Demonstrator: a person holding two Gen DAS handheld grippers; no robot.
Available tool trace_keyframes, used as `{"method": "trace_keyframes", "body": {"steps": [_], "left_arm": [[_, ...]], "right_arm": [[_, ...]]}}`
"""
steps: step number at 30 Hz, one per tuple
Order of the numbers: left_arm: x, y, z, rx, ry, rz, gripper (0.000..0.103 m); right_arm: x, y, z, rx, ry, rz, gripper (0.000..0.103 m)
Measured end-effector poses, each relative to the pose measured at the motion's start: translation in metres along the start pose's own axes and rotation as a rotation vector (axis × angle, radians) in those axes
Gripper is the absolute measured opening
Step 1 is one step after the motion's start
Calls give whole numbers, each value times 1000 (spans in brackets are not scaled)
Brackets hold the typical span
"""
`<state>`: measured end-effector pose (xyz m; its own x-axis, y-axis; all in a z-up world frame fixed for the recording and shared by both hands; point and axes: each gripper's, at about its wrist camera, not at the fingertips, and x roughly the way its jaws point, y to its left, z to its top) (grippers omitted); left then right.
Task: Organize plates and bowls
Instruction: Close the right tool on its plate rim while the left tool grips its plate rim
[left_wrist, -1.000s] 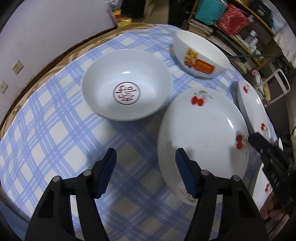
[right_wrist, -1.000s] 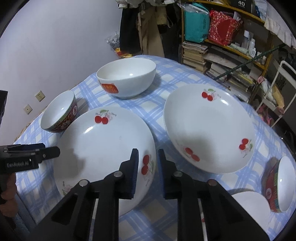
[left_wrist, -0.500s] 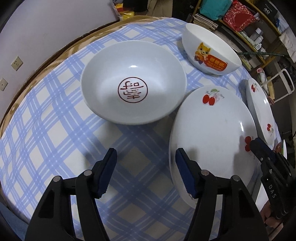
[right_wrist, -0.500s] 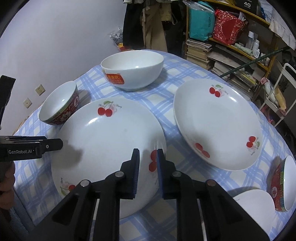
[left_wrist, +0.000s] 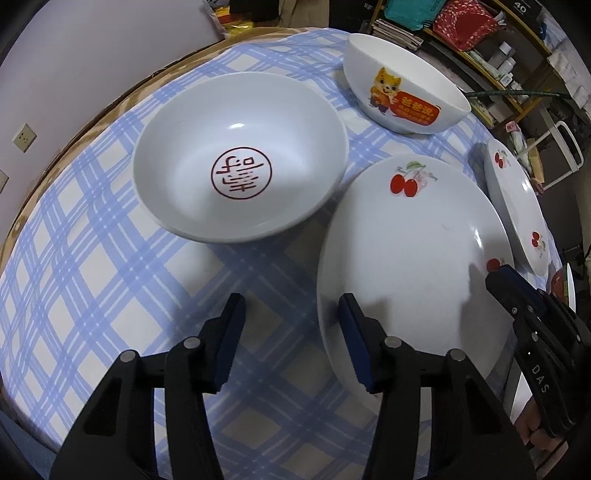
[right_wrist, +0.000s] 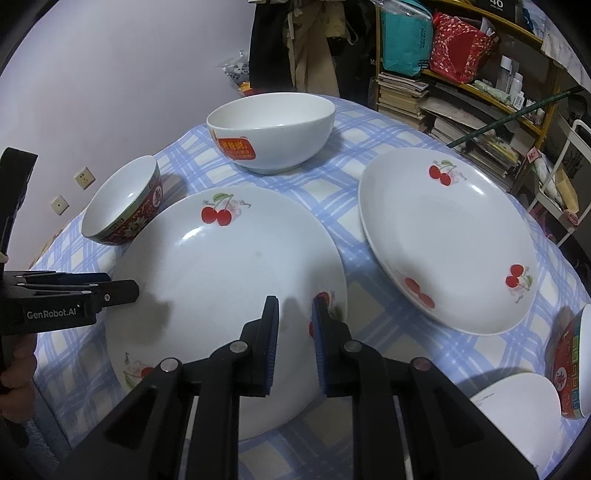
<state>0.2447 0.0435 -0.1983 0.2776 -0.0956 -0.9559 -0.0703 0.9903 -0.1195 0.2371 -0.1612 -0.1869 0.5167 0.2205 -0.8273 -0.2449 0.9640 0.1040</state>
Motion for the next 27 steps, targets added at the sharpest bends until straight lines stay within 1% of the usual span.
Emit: {"method": "trace_keyframes", "body": {"steps": [7, 9, 11, 14, 17, 23, 25, 27], "left_arm": [[3, -5, 1, 8, 5, -1, 51], [4, -6, 1, 8, 5, -9, 48], [5, -7, 1, 7, 13, -53, 32], [6, -10, 1, 4, 21, -88, 24], [8, -14, 1, 13, 25, -95, 22], [10, -16, 3, 17, 29, -95, 23], [11, -16, 4, 20, 30, -91, 24], [12, -18, 4, 29, 28, -85, 24]], "right_arm": [[1, -2, -1, 7, 4, 4, 19], [2, -1, -1, 11, 3, 8, 19], [2, -1, -2, 15, 3, 13, 19], [3, -2, -2, 16, 3, 14, 19], [3, -2, -2, 21, 3, 17, 19], [-2, -8, -1, 43, -5, 23, 19], [-7, -9, 1, 45, -11, 14, 19], [-14, -7, 2, 23, -30, -14, 19]]}}
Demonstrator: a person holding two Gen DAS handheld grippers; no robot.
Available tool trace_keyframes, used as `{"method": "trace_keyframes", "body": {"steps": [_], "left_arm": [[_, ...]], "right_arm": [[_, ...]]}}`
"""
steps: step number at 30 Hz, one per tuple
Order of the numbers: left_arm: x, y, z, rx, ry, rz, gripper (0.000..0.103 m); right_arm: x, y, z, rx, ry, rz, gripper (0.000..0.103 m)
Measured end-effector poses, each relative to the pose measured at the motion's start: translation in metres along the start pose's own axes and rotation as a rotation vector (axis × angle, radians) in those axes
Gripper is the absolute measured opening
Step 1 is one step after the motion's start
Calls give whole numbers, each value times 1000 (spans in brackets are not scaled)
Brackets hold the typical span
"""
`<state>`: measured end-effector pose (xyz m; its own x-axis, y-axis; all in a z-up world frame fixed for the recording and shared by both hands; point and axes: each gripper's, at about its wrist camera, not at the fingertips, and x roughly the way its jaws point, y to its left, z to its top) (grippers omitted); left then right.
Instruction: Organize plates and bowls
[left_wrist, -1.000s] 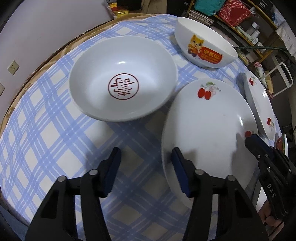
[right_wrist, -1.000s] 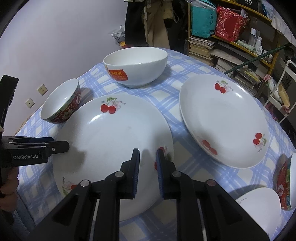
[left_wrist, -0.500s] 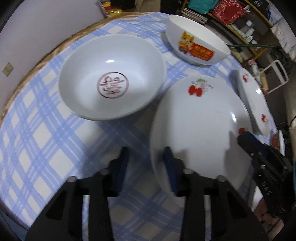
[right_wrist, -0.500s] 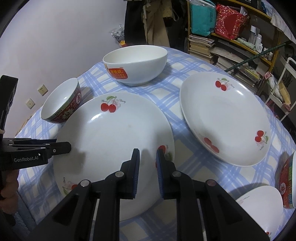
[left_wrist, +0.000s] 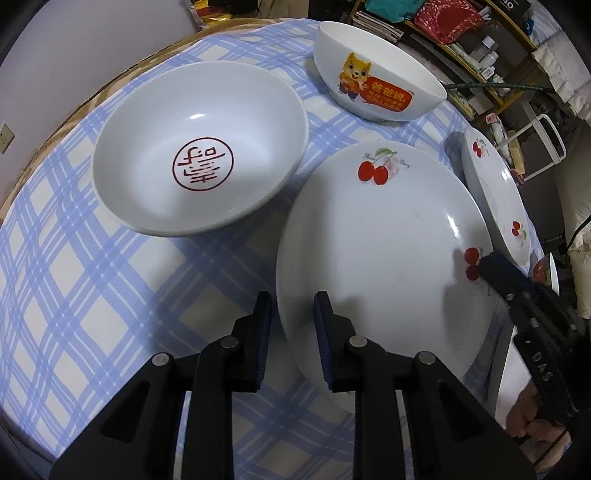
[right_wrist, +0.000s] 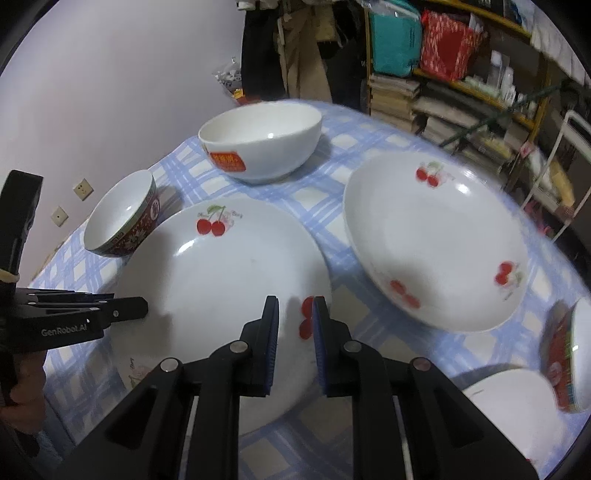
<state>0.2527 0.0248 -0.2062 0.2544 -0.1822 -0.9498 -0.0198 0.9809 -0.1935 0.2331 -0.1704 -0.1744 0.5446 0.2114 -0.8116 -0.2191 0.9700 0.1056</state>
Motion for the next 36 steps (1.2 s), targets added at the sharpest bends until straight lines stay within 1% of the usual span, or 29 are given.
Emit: {"method": "trace_keyframes", "body": {"steps": [1, 3, 6, 8, 14, 16, 18, 19, 22, 24, 25, 28, 30, 32, 36], "left_arm": [[0, -1, 0, 4, 0, 3, 24], [1, -3, -1, 14, 1, 9, 24], [2, -4, -2, 18, -1, 10, 25], [2, -5, -2, 21, -3, 10, 24], [5, -6, 1, 45, -20, 5, 23], [5, -3, 3, 32, -20, -13, 22], [5, 0, 4, 26, -17, -30, 21], [5, 1, 5, 26, -12, -35, 21], [5, 5, 6, 19, -10, -49, 20], [2, 5, 5, 35, -21, -61, 20], [1, 4, 4, 42, -22, -69, 20], [-4, 1, 0, 61, -20, -100, 20], [-9, -4, -4, 82, -27, -97, 20], [-12, -8, -8, 91, -24, -104, 20], [-17, -10, -18, 91, -1, -106, 21]], "right_arm": [[-3, 0, 1, -7, -9, -12, 19], [-5, -1, 3, 2, 1, -32, 19], [-2, -6, 3, 24, 14, -25, 19], [2, -9, 2, 34, 28, -43, 19], [18, -21, 5, 108, 51, 14, 19], [28, -22, 8, 127, 66, 51, 18], [36, -22, 8, 150, 90, 59, 18], [37, -23, 7, 160, 87, 66, 18], [33, -27, 3, 185, 102, 94, 15], [29, -33, 0, 231, 111, 137, 13], [27, -34, -1, 234, 109, 140, 13], [16, -36, -7, 232, 109, 120, 13], [9, -39, -11, 250, 108, 126, 13], [1, -38, -14, 247, 106, 113, 13], [-15, -35, -20, 238, 104, 103, 13]]}}
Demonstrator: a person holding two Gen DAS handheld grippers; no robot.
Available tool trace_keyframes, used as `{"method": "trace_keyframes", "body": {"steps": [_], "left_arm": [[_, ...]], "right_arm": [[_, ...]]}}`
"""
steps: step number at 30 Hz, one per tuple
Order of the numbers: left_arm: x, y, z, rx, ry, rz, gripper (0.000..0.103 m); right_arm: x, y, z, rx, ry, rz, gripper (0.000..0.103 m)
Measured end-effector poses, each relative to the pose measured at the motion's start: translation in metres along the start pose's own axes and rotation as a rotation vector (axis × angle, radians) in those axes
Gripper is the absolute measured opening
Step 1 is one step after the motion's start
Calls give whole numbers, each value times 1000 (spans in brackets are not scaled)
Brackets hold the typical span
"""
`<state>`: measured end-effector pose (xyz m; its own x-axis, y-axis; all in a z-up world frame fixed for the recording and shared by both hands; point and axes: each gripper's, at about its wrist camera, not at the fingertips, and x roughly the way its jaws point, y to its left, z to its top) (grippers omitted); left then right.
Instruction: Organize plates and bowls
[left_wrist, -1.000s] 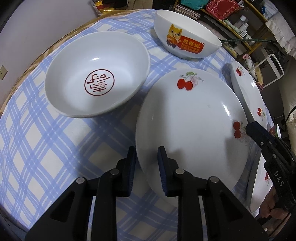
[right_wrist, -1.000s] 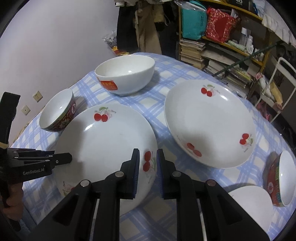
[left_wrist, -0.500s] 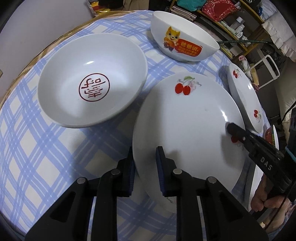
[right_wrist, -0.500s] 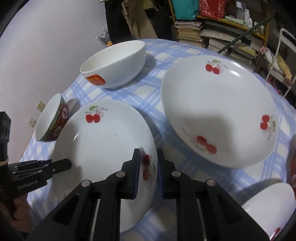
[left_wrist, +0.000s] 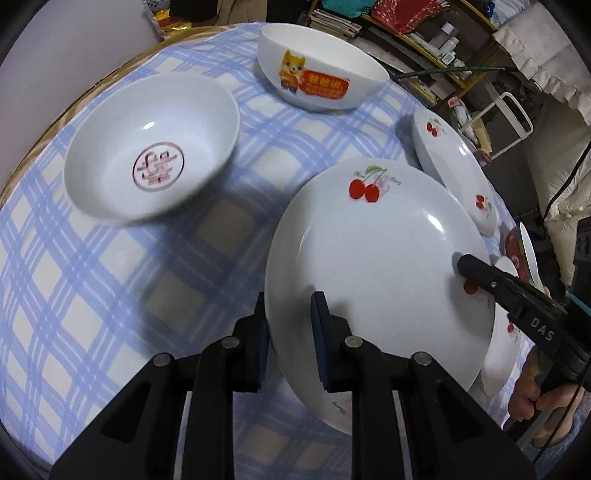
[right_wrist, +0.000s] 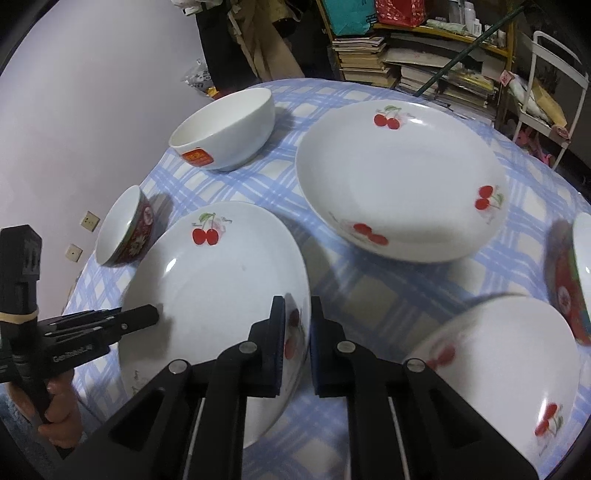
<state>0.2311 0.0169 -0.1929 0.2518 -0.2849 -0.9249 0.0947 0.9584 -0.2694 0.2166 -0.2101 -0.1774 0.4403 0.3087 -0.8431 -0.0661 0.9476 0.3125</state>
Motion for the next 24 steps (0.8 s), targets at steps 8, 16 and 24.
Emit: {"method": "trace_keyframes", "body": {"steps": [8, 16, 24], "left_arm": [[-20, -8, -22, 11, -2, -13, 21], [-26, -16, -44, 18, 29, -12, 22], [-22, -31, -64, 67, 71, 15, 22]], "right_arm": [[-26, 11, -15, -33, -10, -47, 13], [-39, 15, -35, -52, 27, -107, 13], [-44, 4, -62, 0, 65, -120, 14]]}}
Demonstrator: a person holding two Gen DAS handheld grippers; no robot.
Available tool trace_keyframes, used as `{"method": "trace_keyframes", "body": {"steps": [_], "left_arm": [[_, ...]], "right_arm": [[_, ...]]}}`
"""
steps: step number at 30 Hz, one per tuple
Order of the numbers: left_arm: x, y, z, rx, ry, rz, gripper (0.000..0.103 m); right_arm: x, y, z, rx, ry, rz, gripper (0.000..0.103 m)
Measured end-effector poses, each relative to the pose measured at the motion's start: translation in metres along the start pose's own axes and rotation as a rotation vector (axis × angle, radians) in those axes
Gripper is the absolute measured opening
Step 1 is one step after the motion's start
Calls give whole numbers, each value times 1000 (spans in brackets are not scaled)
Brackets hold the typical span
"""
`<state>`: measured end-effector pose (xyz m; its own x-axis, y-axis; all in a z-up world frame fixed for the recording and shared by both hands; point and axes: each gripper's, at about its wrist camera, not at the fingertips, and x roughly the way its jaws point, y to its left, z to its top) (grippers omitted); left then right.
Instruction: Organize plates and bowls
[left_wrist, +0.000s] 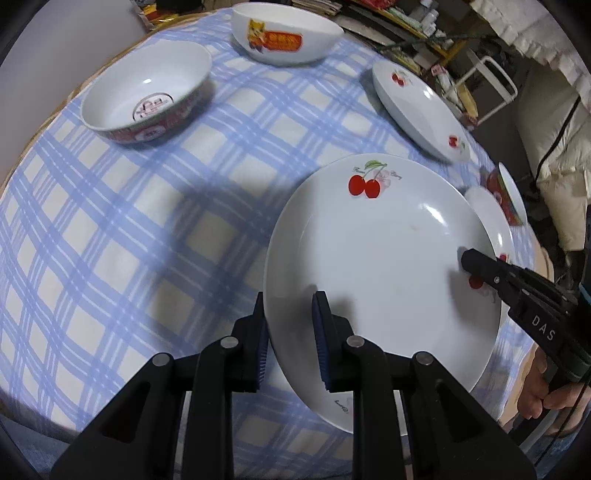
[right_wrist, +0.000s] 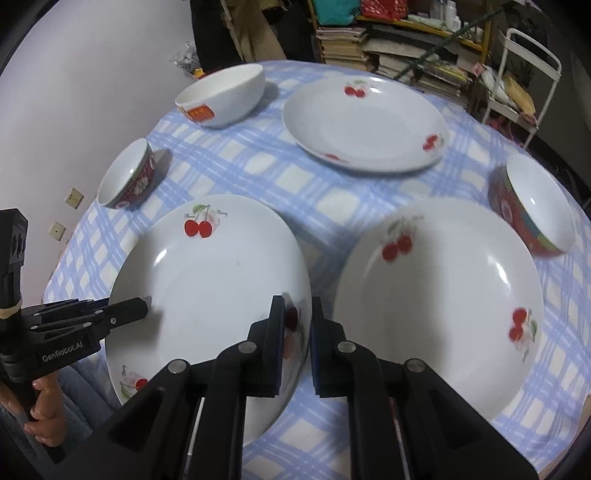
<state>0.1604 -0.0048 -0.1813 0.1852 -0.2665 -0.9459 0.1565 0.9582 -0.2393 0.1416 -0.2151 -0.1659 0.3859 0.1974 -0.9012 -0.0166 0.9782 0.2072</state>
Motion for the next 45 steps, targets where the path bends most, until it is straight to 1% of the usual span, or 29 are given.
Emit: {"method": "trace_keyframes", "body": {"steps": [4, 9, 12, 15, 21, 26, 33, 38, 43, 45], "left_arm": [[5, -3, -3, 12, 17, 10, 22], [21, 2, -3, -7, 60, 30, 22], [24, 4, -1, -28, 53, 49, 22], [26, 6, 0, -40, 58, 46, 22], [26, 6, -3, -26, 54, 72, 22], [26, 4, 1, -31, 45, 84, 23], [29, 3, 5, -36, 44, 96, 23], [30, 4, 6, -50, 40, 95, 23], [28, 5, 4, -48, 40, 107, 23], [28, 6, 3, -49, 42, 113, 23]], "right_arm": [[6, -1, -2, 7, 12, -22, 15], [23, -2, -7, 18, 52, -27, 16], [27, 1, -7, 5, 59, -40, 17], [27, 2, -6, -3, 56, -48, 18], [30, 5, -5, -16, 47, -48, 18], [33, 7, 0, -37, 15, -64, 19], [37, 10, 3, -43, 14, -65, 19], [40, 17, 3, -60, 23, -110, 23], [38, 12, -2, -29, 37, -65, 21], [38, 14, -5, -36, 41, -63, 21]]}}
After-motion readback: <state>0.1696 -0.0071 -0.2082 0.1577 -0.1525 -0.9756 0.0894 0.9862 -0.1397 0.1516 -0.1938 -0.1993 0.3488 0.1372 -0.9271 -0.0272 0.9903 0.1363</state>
